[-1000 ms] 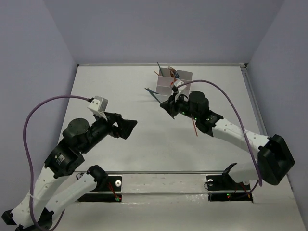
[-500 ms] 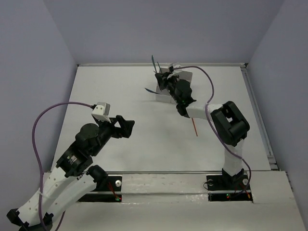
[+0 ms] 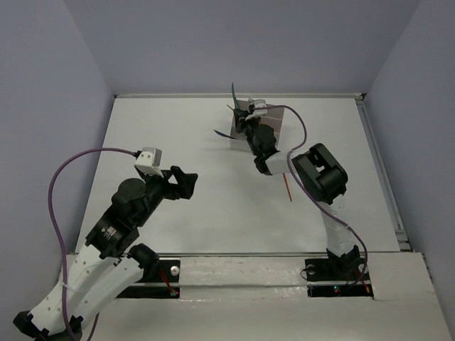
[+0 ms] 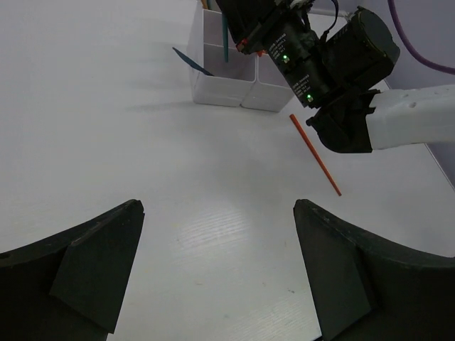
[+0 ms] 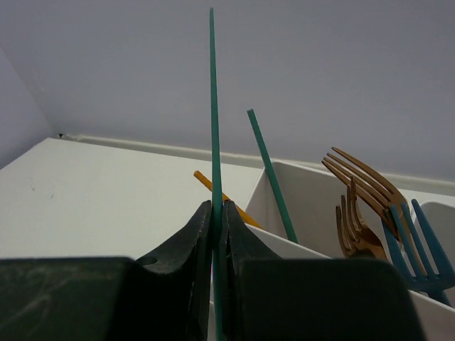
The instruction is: Sort the eating utensils into containers
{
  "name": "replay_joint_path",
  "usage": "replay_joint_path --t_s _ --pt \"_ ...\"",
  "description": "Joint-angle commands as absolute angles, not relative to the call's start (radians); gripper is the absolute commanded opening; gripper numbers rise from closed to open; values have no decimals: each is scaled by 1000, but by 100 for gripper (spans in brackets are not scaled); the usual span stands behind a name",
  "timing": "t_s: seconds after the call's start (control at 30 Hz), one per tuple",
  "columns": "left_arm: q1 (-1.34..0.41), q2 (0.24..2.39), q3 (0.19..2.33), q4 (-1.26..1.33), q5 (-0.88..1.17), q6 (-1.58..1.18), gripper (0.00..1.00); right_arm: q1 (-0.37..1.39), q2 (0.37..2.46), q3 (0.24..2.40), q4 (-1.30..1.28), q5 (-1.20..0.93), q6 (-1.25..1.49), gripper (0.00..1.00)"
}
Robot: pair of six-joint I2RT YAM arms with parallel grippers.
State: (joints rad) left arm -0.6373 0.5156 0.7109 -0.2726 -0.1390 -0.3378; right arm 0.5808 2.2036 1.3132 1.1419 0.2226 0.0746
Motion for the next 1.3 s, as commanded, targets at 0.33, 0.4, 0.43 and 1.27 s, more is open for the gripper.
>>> replay_joint_path --t_s 0.33,0.4,0.43,1.27 --pt "-572 545 704 -195 -75 -313 99 578 2283 1304 1381 340 44 7" --pt "-563 546 704 -193 -72 -313 99 578 2292 1295 1397 350 44 7" --pt "-563 546 704 -193 -74 -313 99 578 2292 1289 1407 348 44 7" --pt "-525 560 700 -183 -31 -311 99 578 1922 957 1364 258 144 48"
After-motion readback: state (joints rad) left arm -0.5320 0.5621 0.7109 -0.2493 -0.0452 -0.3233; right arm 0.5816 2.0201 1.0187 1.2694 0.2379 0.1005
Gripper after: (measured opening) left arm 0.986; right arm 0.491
